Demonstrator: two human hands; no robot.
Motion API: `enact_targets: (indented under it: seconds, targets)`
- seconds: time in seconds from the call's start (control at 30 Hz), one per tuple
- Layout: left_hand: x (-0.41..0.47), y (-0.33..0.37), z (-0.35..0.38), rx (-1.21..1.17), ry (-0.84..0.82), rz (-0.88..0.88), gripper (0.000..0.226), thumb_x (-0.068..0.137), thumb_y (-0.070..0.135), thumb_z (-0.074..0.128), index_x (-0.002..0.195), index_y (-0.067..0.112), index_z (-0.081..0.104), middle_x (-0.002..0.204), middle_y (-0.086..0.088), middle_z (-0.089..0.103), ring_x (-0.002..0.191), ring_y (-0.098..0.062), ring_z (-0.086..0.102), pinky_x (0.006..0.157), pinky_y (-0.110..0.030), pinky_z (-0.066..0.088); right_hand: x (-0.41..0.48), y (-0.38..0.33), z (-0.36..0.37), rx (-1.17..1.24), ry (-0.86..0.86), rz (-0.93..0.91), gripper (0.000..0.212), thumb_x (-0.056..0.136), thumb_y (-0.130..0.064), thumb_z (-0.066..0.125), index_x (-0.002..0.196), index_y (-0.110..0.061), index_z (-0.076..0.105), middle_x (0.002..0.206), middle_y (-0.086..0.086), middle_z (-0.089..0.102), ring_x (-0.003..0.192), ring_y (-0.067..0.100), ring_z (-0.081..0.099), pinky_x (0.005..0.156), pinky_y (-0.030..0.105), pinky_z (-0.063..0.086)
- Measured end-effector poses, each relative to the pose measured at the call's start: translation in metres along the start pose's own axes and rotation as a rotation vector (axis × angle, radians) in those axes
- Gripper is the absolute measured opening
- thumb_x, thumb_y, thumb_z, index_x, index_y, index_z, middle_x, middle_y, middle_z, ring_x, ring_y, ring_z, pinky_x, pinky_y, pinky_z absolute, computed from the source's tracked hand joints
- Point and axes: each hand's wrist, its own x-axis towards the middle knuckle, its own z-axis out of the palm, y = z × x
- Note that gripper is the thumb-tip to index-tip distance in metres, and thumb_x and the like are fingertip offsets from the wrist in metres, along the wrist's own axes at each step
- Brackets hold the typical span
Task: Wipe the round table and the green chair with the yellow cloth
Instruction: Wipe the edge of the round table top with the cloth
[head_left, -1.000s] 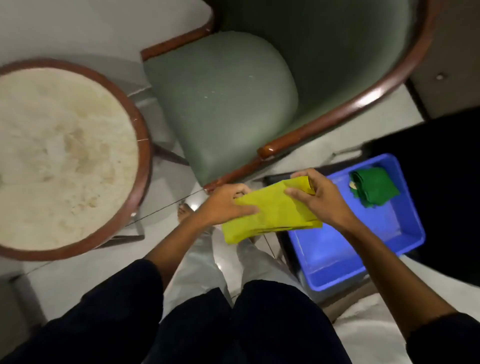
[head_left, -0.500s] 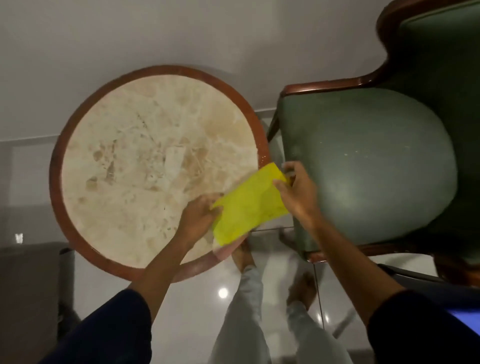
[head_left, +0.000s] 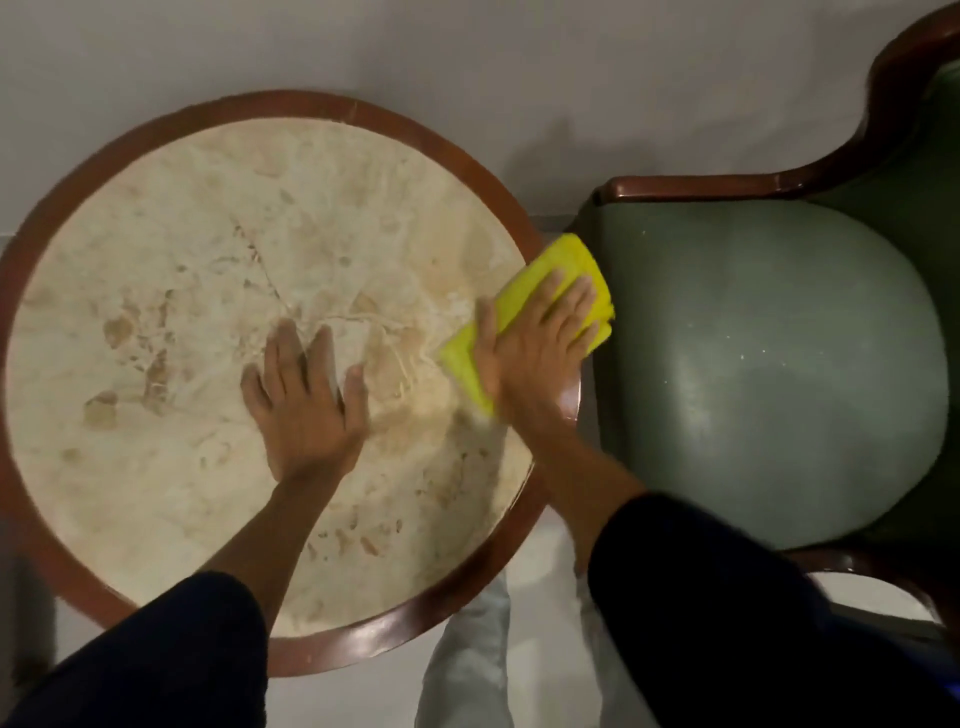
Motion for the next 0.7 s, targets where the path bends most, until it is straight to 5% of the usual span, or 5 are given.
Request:
enact_targets:
  seconds: [0.23, 0.37, 0.53, 0.7]
  targets:
    - [0.000, 0.002, 0.001, -0.027, 0.047, -0.056, 0.052, 0.104, 0.045, 0.023, 0.144, 0.019, 0.043, 0.157, -0.014, 0.035, 0.145, -0.029, 0.032, 0.115, -0.051, 0.022, 0.045, -0.087, 0.020, -0.213, -0.132, -0.638, 0.067, 0.099, -0.048, 0.022, 0.154, -0.011, 0.008, 0.164, 0.014, 0.001, 0.151, 0.029, -0.005, 0.122, 0.054, -0.002]
    - [-0.001, 0.001, -0.001, -0.127, 0.067, -0.072, 0.054, 0.105, 0.040, 0.013, 0.147, 0.019, 0.038, 0.159, -0.010, 0.033, 0.147, -0.026, 0.030, 0.117, -0.050, 0.021, -0.018, -0.037, 0.026, -0.161, -0.189, -0.968, 0.065, 0.097, -0.043, 0.033, 0.152, -0.011, 0.020, 0.163, 0.014, 0.014, 0.151, 0.028, 0.005, 0.121, 0.052, 0.009]
    - [0.000, 0.002, 0.002, 0.002, 0.080, -0.029, 0.048, 0.106, 0.038, 0.029, 0.149, 0.018, 0.037, 0.158, -0.015, 0.033, 0.146, -0.030, 0.031, 0.116, -0.051, 0.023, -0.064, 0.074, 0.005, -0.131, -0.150, -0.828, 0.064, 0.097, -0.039, 0.036, 0.153, -0.013, 0.020, 0.163, 0.008, 0.015, 0.152, 0.025, 0.005, 0.121, 0.052, 0.014]
    - [0.003, 0.015, 0.001, -0.026, 0.008, -0.120, 0.050, 0.104, 0.045, 0.023, 0.147, 0.021, 0.034, 0.158, -0.016, 0.029, 0.146, -0.032, 0.025, 0.116, -0.050, 0.016, 0.006, 0.068, -0.020, -0.129, -0.101, -0.583, 0.062, 0.098, -0.037, 0.034, 0.153, -0.013, 0.019, 0.163, 0.009, 0.013, 0.151, 0.028, 0.005, 0.122, 0.051, 0.005]
